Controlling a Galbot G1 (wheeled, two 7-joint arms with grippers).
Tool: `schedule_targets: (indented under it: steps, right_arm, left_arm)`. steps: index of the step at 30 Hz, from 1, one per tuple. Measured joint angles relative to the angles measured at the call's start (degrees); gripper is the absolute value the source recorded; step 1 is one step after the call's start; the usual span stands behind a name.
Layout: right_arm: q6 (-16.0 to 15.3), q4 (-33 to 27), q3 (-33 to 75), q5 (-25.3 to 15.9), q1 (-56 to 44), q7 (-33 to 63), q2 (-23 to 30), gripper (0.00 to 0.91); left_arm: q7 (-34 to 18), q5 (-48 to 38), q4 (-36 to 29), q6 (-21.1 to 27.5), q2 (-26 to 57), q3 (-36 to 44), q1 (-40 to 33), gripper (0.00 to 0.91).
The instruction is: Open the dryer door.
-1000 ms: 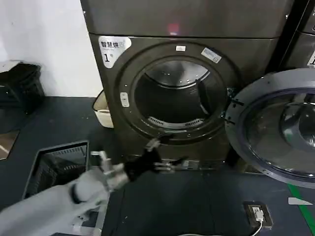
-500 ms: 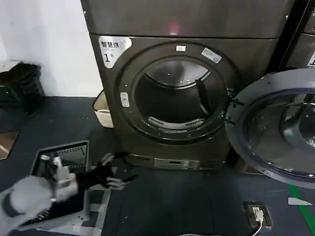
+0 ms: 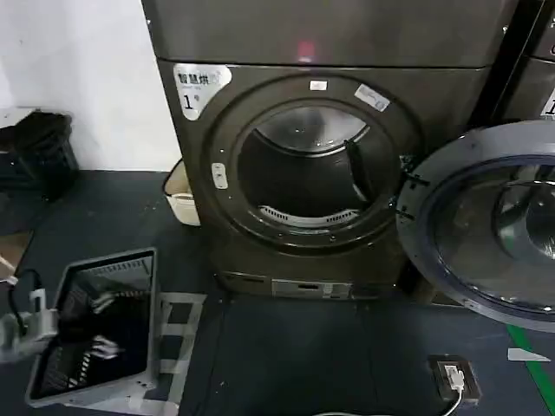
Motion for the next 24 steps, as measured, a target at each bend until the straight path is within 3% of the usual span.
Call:
schedule_targets:
  steps: [19,24]
  right_arm:
    - [0.22,1.16,0.42,1.00,-2.08,0.00,1.37,0.907]
    - [0.22,1.16,0.34,1.35,-2.04,0.03,1.31,0.907]
  left_arm:
    - [5.64,11.50,9.22,0.80,1.45,-1.15,-0.08,0.907]
    - [5.01,11.30,10.63,0.79,1.28,-1.33,-0.25,0.907]
